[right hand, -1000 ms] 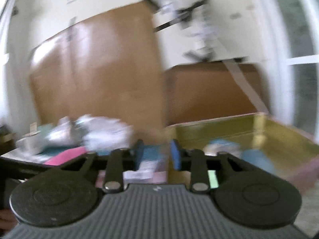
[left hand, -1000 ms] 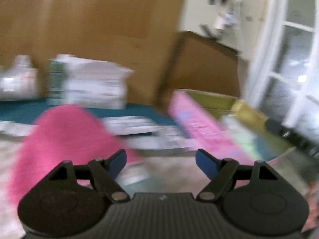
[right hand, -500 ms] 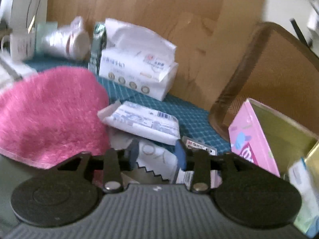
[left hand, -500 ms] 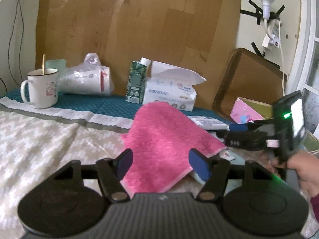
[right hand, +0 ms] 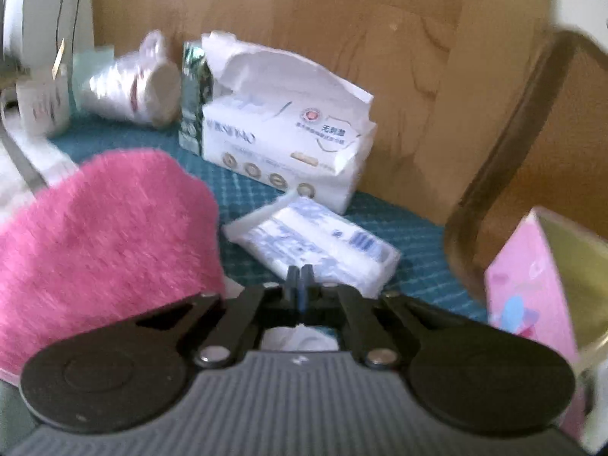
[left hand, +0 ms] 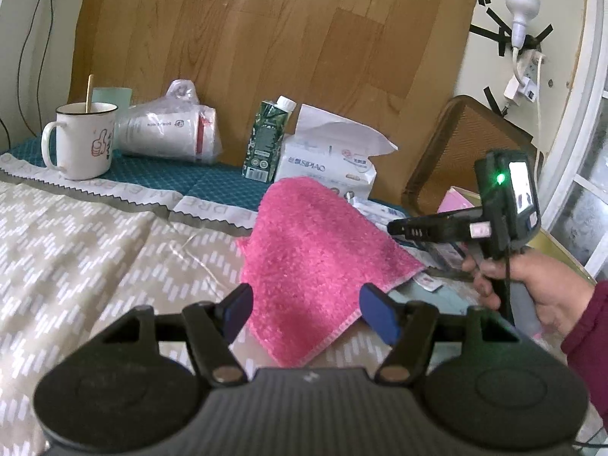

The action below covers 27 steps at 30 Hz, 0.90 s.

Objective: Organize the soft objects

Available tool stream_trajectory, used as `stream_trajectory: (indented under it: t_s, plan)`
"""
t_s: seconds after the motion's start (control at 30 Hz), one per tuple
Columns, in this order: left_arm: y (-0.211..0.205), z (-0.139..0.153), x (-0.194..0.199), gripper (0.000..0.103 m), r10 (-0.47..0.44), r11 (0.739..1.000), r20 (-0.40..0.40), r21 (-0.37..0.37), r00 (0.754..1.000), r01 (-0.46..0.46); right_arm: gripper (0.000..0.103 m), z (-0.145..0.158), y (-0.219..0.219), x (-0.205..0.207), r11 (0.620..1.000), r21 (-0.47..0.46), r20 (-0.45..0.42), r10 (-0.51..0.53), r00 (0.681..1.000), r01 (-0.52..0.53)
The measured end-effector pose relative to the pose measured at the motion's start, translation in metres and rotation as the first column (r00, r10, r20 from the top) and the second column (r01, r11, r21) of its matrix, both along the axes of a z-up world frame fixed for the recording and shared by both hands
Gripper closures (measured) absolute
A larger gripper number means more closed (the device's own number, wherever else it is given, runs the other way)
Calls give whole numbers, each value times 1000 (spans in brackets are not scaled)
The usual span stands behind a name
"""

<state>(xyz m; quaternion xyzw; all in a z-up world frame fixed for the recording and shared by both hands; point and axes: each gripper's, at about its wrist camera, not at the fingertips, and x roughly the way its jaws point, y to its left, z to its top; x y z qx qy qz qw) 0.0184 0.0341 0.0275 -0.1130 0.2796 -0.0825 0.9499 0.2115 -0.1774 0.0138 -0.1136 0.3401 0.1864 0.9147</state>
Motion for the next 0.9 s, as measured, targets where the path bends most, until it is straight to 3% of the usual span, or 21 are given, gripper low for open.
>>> stream_trajectory:
  t_s: [0.13,0.23,0.3,0.37,0.47,0.53,0.63,0.67,0.9]
  plan:
    - [-2,2,-2,40,-13,1000,6,4,1000,13,100,8,-13,-10,993,110,-26,-35,999,38]
    - [-4,2,1,40,-26,1000,-6,-11,1000,26,89,17,-35,5,964,215,-32,-152,988,155]
    - [-6,0,3,40,-40,999,-20,-16,999,40,54,19,-47,24,932,296,-98,-187,977,208]
    - [-10,-1,2,40,-51,999,-26,-6,998,51,39,17,-51,41,911,318,-129,-235,964,264]
    - [-13,-1,3,39,-55,998,-24,12,998,55,39,6,-49,65,891,306,-180,-291,940,335]
    - [-13,-1,5,39,-53,998,-30,11,998,54,38,-11,-45,77,884,298,-272,-284,920,361]
    - [-11,-2,7,39,-57,998,-32,7,998,57,58,-14,-31,63,899,305,-226,-252,941,314]
    - [-11,-2,7,39,-58,998,-32,7,998,58,76,-14,-29,57,896,328,-233,-232,945,301]
    - [-14,-2,5,39,-73,997,-42,-4,996,73,90,19,-44,-6,880,407,-126,-212,969,245]
